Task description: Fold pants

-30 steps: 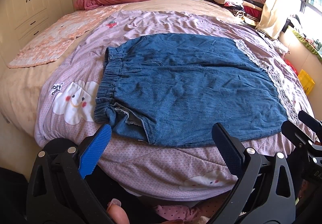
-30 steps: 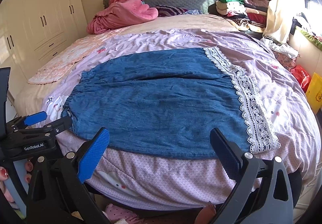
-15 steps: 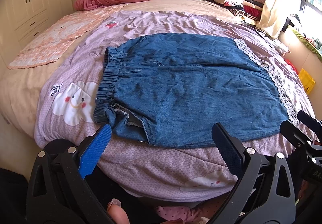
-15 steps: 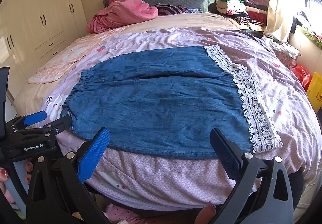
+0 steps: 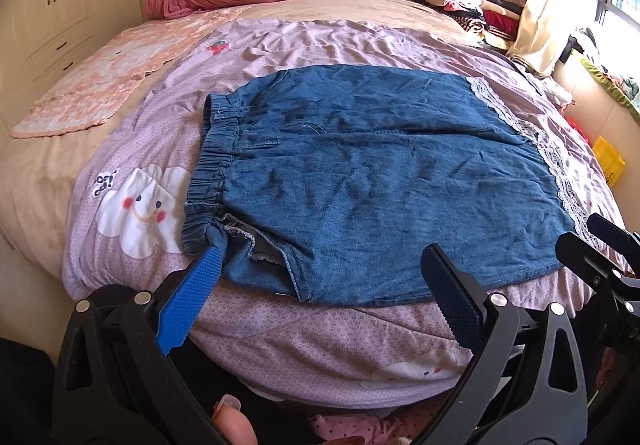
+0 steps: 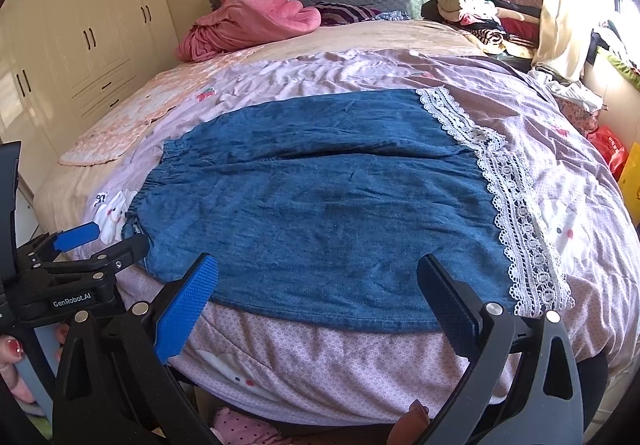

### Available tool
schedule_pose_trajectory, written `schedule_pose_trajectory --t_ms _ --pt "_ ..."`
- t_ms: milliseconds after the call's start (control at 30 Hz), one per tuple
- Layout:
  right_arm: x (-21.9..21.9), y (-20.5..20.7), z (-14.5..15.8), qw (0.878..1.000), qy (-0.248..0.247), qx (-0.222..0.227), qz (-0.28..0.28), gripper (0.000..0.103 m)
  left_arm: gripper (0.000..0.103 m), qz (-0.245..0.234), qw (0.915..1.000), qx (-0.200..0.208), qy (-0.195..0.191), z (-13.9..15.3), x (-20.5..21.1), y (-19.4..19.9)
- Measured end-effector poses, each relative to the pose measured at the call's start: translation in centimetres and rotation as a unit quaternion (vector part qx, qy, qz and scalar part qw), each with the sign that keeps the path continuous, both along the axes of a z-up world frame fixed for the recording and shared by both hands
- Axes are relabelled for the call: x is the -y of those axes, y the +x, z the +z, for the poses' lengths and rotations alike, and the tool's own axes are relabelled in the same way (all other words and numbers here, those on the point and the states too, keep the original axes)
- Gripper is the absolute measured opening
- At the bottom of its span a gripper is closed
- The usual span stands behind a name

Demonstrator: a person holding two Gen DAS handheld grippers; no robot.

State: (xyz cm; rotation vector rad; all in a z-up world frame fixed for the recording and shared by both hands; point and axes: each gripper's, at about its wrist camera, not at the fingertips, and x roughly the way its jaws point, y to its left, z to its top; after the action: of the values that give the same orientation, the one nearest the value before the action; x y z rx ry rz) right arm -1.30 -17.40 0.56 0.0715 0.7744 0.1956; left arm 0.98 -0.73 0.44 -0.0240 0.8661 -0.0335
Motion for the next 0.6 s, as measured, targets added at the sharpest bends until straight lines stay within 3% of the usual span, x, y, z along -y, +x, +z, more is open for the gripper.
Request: schedule_pose_trajectory --t_ms 267,600 --pt "-0.7 3.0 0.1 0.999 0.013 -0.023 0.026 0.099 0.094 -0.019 0.9997 -0.004 -0.012 -0.5 -1.1 2.3" --pt "-1.9 10.0 0.7 0.996 0.033 -0.045 0.067 0.099 0.094 0.007 0.9999 -0.008 -0.01 -0.3 -6.7 8.5"
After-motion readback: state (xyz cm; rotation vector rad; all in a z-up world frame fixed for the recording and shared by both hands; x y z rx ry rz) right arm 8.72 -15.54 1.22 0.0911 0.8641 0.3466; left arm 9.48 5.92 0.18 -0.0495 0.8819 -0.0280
